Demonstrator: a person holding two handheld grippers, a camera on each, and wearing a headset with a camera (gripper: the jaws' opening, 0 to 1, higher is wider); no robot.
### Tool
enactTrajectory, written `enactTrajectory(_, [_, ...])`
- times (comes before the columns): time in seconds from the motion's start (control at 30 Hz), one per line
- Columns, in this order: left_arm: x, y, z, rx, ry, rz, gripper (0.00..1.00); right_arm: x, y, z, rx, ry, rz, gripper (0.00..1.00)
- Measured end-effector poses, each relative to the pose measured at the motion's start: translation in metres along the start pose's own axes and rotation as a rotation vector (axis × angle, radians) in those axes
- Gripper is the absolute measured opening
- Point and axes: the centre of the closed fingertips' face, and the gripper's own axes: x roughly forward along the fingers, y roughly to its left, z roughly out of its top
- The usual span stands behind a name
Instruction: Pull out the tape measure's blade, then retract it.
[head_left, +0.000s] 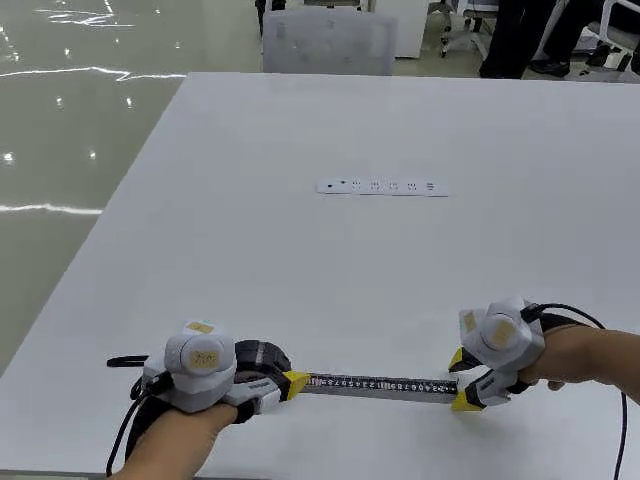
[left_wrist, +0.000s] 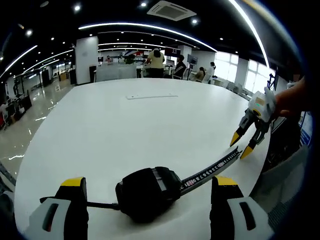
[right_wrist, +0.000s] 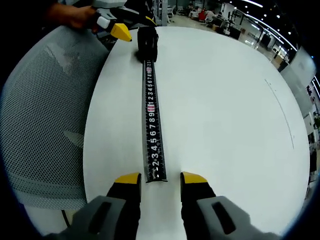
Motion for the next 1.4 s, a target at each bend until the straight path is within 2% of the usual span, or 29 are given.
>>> enactTrajectory(0.17, [0.001,-0.001,0.000,0.004,0.002,-0.003,1.00,0.003,0.006,-0.002,-0.016,0.010,0.026,0.16])
enactTrajectory(0.5, [0.002,-0.002,0.003,0.010,-0.007,-0.005,1.00,0.005,0.004,0.000,0.015,0.009,0.039,0.14])
enactTrajectory(0.57, [0.001,0.003,0.006,0.011,-0.018,0.016,1.00,0.005,0.004,0.000,0.000,0.017,0.037,0.14])
enactTrajectory(0.67, [0.001,0.007,0.009,-0.058,-0.028,0.022,1.00,0.005,0.005,0.000,0.012,0.029,0.029,0.14])
enactTrajectory(0.7, [0.003,0.006,0.006,-0.088,-0.015,0.012,1.00,0.005,0.005,0.000,0.014,0.030,0.023,0.14])
enactTrajectory(0.83, [0.006,0.007,0.007,-0.058,-0.009,0.039,1.00,0.005,0.003,0.000,0.047,0.021,0.026,0.14])
enactTrajectory(1.0, [0.011,0.011,0.006,-0.091,0.000,0.075,1.00,0.006,0.003,0.001,0.053,0.025,0.024,0.14])
enactTrajectory(1.07, [0.014,0.009,0.004,-0.131,0.008,0.077,0.99,0.006,0.003,0.000,0.067,0.024,0.023,0.14])
enactTrajectory(1.13, [0.017,0.004,-0.005,-0.199,0.045,0.067,0.94,0.006,0.002,0.000,0.082,0.023,0.022,0.14])
enactTrajectory(1.17, [0.018,0.004,-0.008,-0.226,0.061,0.081,0.91,0.006,0.002,0.000,0.089,0.022,0.022,0.14])
enactTrajectory(1.2, [0.020,0.007,-0.009,-0.230,0.055,0.103,0.91,0.005,0.002,0.000,0.099,0.019,0.021,0.14])
enactTrajectory(1.27, [0.022,0.005,-0.009,-0.257,0.037,0.112,0.91,0.005,0.002,0.000,0.101,0.016,0.019,0.14])
enactTrajectory(1.33, [0.024,0.004,-0.009,-0.255,0.019,0.123,0.86,0.005,0.002,0.000,0.103,0.015,0.016,0.14])
enactTrajectory(1.4, [0.028,-0.003,-0.011,-0.260,0.009,0.094,0.77,0.006,0.001,0.000,0.107,0.016,0.015,0.14])
